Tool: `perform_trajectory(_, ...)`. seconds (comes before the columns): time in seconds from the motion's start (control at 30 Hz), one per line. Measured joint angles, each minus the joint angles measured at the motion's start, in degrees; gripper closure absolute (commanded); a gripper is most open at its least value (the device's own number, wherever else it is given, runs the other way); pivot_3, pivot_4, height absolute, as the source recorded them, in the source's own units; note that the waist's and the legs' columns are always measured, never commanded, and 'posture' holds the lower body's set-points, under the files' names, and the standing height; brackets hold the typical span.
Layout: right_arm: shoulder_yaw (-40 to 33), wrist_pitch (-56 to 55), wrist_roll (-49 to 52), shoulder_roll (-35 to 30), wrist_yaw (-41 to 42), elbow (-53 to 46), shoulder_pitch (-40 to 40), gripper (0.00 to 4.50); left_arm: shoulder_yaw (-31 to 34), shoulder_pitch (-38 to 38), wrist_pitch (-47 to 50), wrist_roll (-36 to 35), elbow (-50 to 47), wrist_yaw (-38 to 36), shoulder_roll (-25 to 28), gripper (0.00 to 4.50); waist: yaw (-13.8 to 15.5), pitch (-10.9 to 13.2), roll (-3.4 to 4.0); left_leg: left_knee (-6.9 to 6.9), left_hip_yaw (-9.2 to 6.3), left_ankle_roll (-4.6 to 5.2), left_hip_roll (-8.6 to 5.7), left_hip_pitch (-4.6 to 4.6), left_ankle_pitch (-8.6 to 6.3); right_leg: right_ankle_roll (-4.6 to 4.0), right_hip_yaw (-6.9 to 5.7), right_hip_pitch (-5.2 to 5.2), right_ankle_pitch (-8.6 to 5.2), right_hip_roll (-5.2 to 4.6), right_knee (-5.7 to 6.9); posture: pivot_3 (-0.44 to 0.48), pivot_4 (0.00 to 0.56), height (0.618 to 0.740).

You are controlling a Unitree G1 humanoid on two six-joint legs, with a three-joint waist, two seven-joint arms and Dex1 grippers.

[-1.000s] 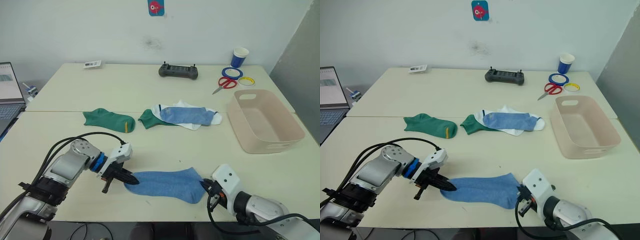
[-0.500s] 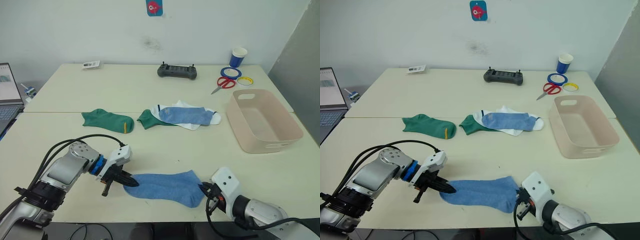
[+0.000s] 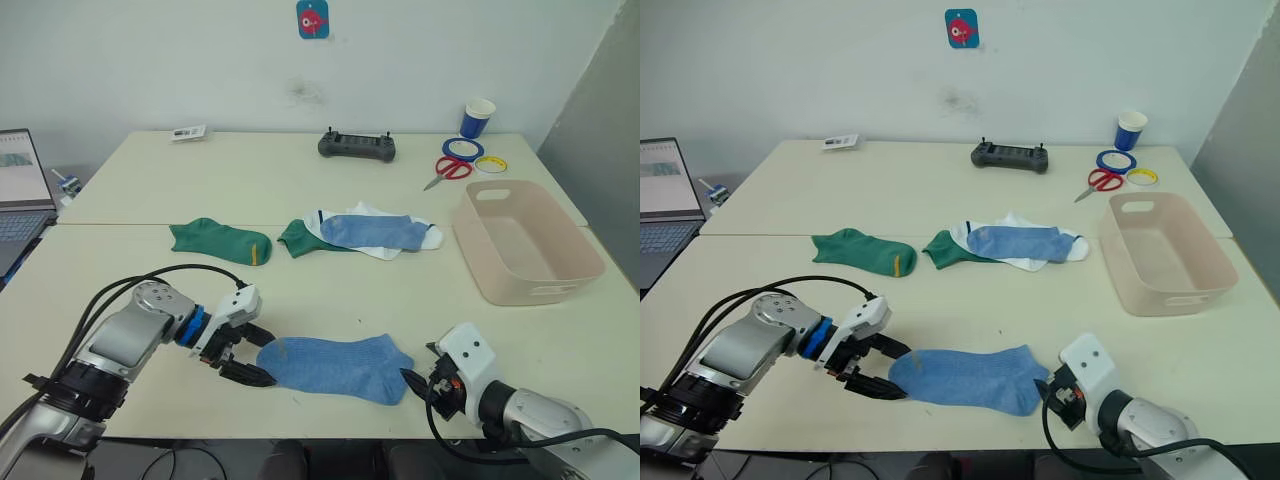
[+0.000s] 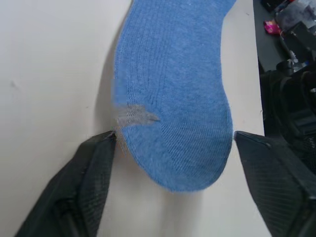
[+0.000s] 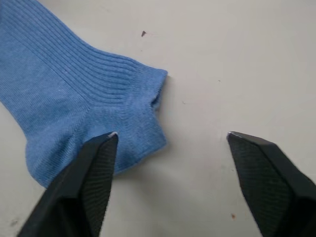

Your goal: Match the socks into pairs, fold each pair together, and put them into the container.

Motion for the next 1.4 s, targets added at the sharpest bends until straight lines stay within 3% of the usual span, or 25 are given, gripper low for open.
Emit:
perform_trajectory(0.3,-4.14,-4.96,1.39,-0.88,3.82,0.16,-0.71,0.04,7.38,1.33,-1.82,-0.08,5.12,3.98,2.81,0.00,-0.10,0.10,-0.16,-0.09,0.01,0.01,0.08,-0.24,0.00,-0.04,0.00,-0.31,-0.03,0.12,0.00,0.000,0.150,0.740)
perform_trajectory(0.5,-7.74,-9.74,3.83,-0.13,5.94,0.21,-1.61,0.04,14.36,0.28,0.28,-2.53,6.73,8.90,2.00,0.00,0.00,0.15,-0.24,-0.06,0.01,0.01,0.05,-0.46,-0.01,-0.04,0.00,-0.40,-0.03,0.09,-0.07,0.000,0.150,0.740)
perform_trajectory(0.7,-10.52,-11.37,6.10,0.69,6.30,0.24,-5.14,0.04,19.68,-2.27,5.73,-6.58,5.93,18.09,-4.71,0.00,0.11,0.16,-0.27,0.02,-0.09,0.01,0.03,-0.49,0.00,-0.04,-0.07,-0.38,-0.02,0.07,-0.03,0.000,0.150,0.740)
perform_trajectory(0.97,-11.18,-12.10,6.17,0.61,5.96,1.26,-7.73,0.04,21.96,-7.33,11.28,-10.67,3.30,28.39,-12.50,0.00,0.00,0.16,-0.28,0.03,-0.10,-0.01,0.02,-0.51,0.00,-0.04,-0.04,-0.40,-0.02,0.07,-0.03,0.000,0.150,0.740)
perform_trajectory(1.2,-10.42,-12.26,5.93,0.46,5.21,1.50,-10.45,0.04,22.16,-11.59,10.59,-10.32,3.39,35.95,-18.26,0.00,0.02,0.16,-0.29,0.05,-0.11,-0.02,0.01,-0.51,0.01,-0.04,-0.04,-0.39,-0.01,0.08,-0.02,0.000,0.150,0.740)
perform_trajectory(1.4,-8.77,-11.15,5.42,0.01,3.56,2.35,-14.98,0.04,18.28,-17.39,5.94,-5.79,7.56,41.54,-23.21,0.00,0.16,0.17,-0.30,0.07,-0.13,-0.04,-0.04,-0.54,0.02,-0.04,-0.07,-0.39,0.00,0.06,-0.02,0.000,0.150,0.740)
